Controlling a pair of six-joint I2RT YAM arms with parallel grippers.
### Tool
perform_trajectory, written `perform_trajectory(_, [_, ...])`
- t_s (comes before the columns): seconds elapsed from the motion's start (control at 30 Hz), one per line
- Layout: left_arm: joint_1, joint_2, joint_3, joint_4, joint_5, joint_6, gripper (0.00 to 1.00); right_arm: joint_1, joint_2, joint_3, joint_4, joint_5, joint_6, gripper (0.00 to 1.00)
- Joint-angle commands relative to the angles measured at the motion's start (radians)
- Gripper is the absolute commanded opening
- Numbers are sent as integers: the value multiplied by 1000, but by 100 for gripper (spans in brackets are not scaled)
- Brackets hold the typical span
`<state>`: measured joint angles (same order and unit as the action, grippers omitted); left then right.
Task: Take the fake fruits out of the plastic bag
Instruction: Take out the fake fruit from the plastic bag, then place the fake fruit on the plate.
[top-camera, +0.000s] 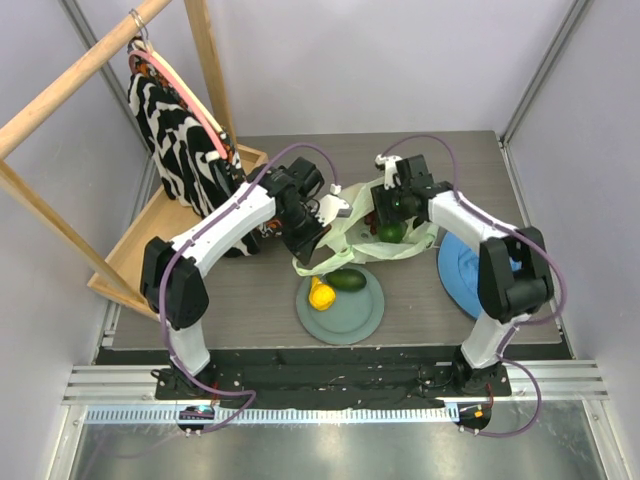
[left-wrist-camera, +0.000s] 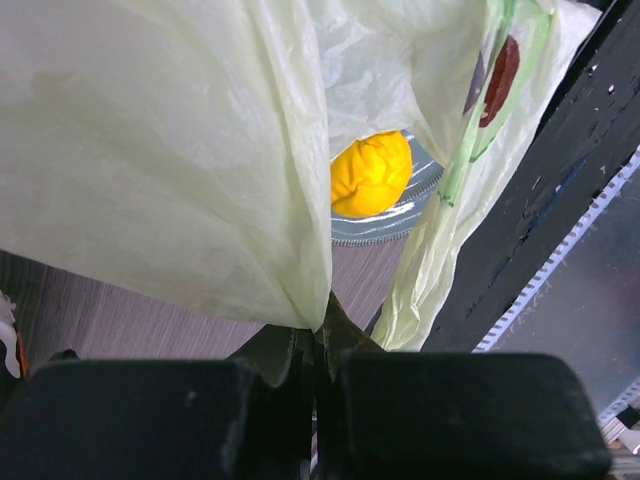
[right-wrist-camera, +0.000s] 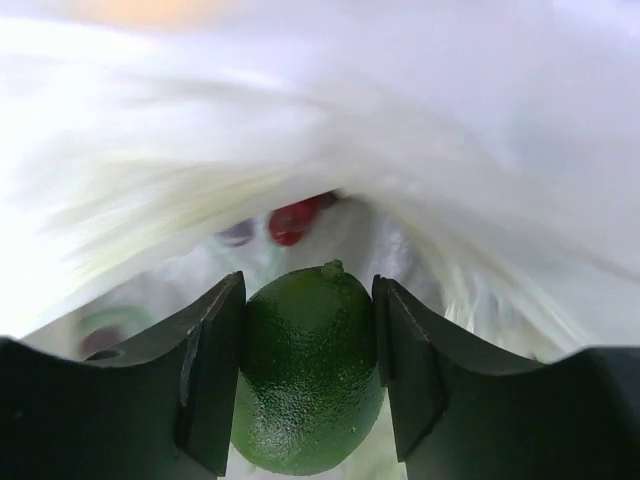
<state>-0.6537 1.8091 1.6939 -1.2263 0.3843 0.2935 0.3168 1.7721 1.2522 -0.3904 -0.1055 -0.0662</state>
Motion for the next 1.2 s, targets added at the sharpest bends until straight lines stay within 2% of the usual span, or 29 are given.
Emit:
perform_trajectory(0.0, [3,19,32,21,-4,-5,0,-1,-232,64,-45,-114,-58,23])
perform_trajectory(0.2, [3,62,104,4,-19,4,0,1,-493,-35,-113,-265,-78,23])
perform_trajectory(0.33, [3,64,110,2,-18,-1,0,36,-637,-158,-160,-347,-220,23])
perform_trajectory(0.43, [3,58,101,-1,-24,4,0,129,-732,-207,-228,-353,-288,23])
perform_trajectory(0.5, [3,53,98,1,-44,16,0,235,-760,-217,-280,-338,-345,23])
perform_trajectory(0.63, [6,107,154,-33,-45,30,0,333,-692,-223,-354,-423,-425,23])
perform_trajectory(0.87, [20,108,202,-70,64,-34,0,378,-533,-278,-297,-431,-615,24])
perform_trajectory(1.17, [32,19,161,-64,-32,-7,0,396,-389,-310,-202,-393,-761,23])
